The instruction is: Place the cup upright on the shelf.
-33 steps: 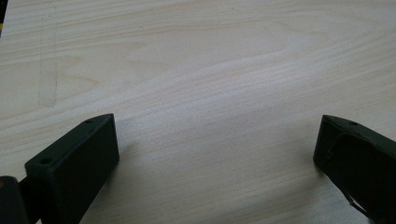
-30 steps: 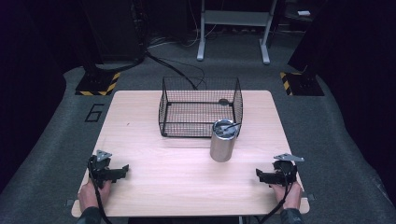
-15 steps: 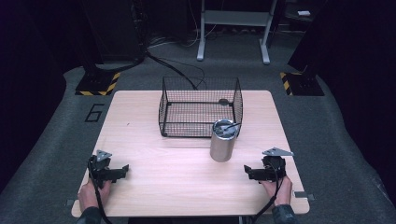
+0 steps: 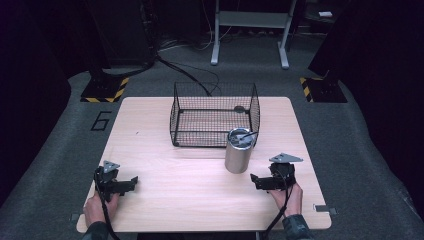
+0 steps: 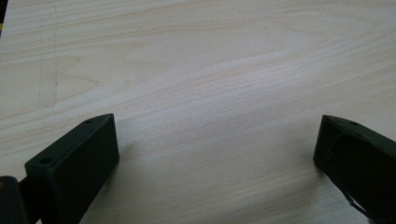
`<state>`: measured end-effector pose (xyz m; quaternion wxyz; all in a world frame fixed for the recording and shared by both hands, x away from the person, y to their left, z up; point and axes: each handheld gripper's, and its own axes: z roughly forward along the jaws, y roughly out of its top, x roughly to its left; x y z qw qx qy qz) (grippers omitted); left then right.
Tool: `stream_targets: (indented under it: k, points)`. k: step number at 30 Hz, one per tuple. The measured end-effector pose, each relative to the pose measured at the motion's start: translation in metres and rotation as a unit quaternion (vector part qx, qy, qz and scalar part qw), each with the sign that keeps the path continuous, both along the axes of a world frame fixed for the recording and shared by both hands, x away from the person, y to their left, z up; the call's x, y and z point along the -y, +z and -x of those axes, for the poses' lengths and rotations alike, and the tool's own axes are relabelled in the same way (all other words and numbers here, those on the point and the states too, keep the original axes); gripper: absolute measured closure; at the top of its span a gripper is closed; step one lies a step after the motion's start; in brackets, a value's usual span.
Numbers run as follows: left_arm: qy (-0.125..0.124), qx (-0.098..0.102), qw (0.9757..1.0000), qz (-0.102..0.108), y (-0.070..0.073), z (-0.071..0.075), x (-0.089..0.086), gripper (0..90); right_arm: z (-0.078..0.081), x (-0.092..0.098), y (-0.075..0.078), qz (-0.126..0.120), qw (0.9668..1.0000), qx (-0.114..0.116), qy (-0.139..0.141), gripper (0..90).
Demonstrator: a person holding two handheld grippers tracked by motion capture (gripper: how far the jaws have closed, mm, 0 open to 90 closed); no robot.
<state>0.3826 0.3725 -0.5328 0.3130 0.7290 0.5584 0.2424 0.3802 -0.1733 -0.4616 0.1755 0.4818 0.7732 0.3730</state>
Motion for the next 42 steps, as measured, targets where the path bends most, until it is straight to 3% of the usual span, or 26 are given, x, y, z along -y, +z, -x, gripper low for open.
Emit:
stream_targets:
  k: [7,14,16,20,31,42]
  points:
    - [-0.001,0.0,1.0,-0.001,0.0,0.0,0.0,0.1,-0.005,-0.013,0.006,-0.004,0.9999,0.002,0.011,0.0]
    - [-0.001,0.0,1.0,0.0,0.0,0.0,0.0,0.0,-0.013,-0.031,0.014,-0.006,0.9996,0.015,0.023,0.0]
    - [-0.001,0.0,1.0,-0.001,0.0,0.0,0.0,0.1,-0.015,-0.034,0.017,-0.001,0.9993,0.029,0.026,0.0]
    - [-0.001,0.0,1.0,-0.001,0.0,0.0,0.0,0.1,-0.022,-0.041,0.021,-0.004,0.9992,0.028,0.029,0.0]
    - [0.002,0.0,1.0,0.003,0.0,0.0,0.0,0.1,-0.04,-0.056,0.032,-0.017,0.9985,0.048,0.02,0.0]
    - [0.001,0.0,1.0,0.003,0.0,0.0,0.0,0.0,-0.056,-0.065,0.032,-0.025,0.9973,0.069,0.004,0.0]
